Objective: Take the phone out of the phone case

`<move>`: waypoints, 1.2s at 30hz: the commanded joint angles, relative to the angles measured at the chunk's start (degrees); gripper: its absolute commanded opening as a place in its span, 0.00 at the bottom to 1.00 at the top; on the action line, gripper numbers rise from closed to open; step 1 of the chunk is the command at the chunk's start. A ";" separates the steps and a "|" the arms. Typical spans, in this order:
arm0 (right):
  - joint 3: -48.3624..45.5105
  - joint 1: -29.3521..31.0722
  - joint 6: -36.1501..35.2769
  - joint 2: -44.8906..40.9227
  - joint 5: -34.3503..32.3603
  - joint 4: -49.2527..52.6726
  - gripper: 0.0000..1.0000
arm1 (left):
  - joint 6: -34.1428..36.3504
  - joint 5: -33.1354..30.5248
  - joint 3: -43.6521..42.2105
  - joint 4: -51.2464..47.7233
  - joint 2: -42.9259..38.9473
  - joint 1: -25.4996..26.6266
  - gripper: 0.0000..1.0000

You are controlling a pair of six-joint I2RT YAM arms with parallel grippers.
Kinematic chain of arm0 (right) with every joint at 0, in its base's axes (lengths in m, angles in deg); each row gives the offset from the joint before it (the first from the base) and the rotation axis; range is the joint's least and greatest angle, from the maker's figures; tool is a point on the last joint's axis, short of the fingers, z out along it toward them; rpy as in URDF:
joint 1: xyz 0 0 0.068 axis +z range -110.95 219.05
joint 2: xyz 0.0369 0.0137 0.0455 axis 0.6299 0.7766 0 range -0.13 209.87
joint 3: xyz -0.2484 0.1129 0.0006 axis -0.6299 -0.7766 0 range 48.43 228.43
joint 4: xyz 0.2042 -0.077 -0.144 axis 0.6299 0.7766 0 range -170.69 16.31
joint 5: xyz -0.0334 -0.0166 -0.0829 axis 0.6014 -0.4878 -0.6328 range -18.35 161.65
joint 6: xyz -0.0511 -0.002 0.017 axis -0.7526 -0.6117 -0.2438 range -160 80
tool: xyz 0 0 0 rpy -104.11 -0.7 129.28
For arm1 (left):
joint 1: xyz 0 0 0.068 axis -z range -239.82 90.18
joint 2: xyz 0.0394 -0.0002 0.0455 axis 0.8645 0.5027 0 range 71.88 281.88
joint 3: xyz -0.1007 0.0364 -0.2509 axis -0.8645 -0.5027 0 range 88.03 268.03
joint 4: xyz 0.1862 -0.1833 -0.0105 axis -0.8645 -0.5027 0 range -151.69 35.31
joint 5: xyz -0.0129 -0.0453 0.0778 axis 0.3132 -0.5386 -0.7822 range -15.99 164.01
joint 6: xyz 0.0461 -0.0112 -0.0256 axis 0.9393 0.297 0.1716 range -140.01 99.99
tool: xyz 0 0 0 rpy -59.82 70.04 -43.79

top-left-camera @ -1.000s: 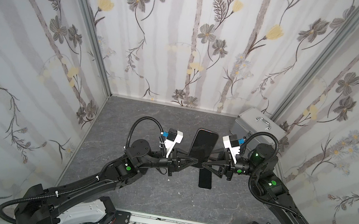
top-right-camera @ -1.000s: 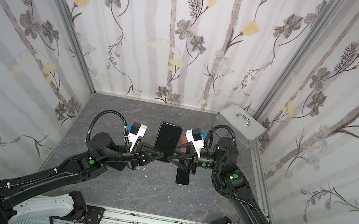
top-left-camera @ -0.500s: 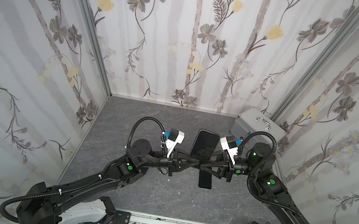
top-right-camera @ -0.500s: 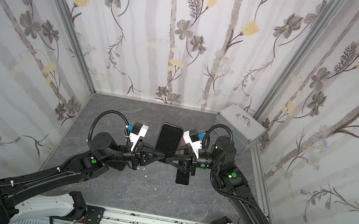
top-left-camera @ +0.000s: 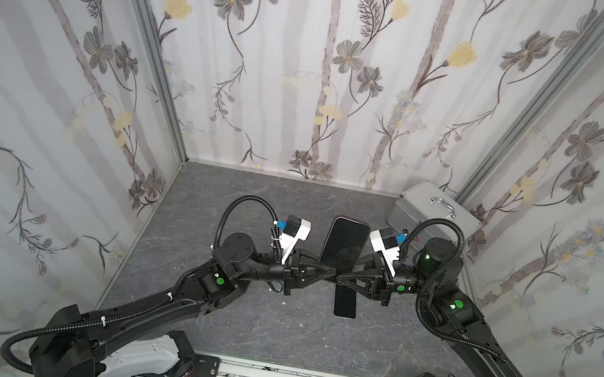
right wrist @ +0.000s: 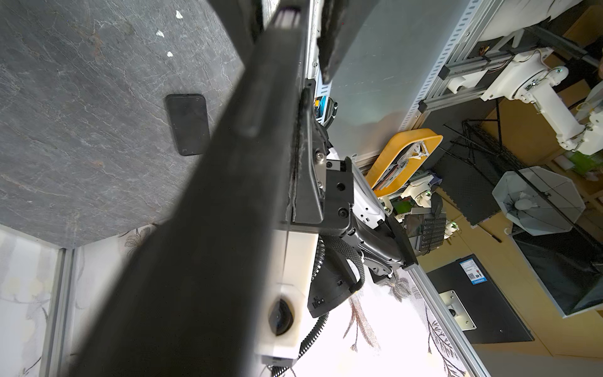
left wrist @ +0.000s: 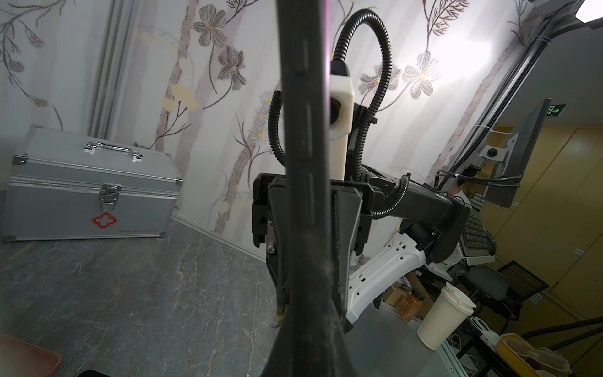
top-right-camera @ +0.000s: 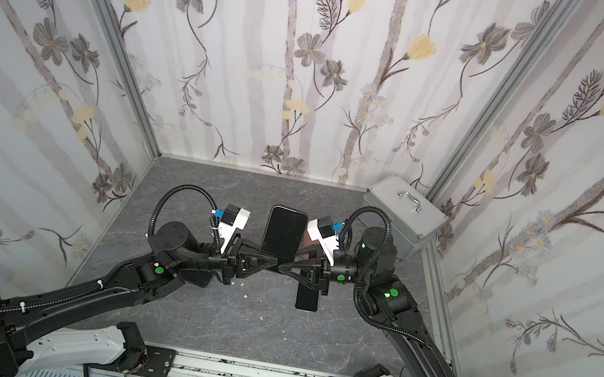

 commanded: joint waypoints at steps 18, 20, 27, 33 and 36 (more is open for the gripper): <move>4.62 0.20 -4.66 -0.54 -5.58 8.62 0.01 | 8.94 -0.38 0.38 3.09 -1.57 -0.03 0.31; 5.56 0.13 -6.05 -0.73 -7.59 10.49 0.00 | 11.63 -2.86 0.01 3.01 -3.21 -0.02 0.44; 7.48 0.71 -11.47 -3.10 -20.60 14.68 0.00 | 23.45 -13.34 0.36 0.20 -7.32 -0.08 0.63; 7.58 4.57 -15.88 -4.58 -33.96 18.37 0.00 | 36.28 -21.09 2.26 -2.57 -9.17 0.00 0.64; 6.89 6.69 -16.98 -5.42 -39.29 18.88 0.00 | 40.40 -22.66 3.22 -3.12 -9.38 0.02 0.64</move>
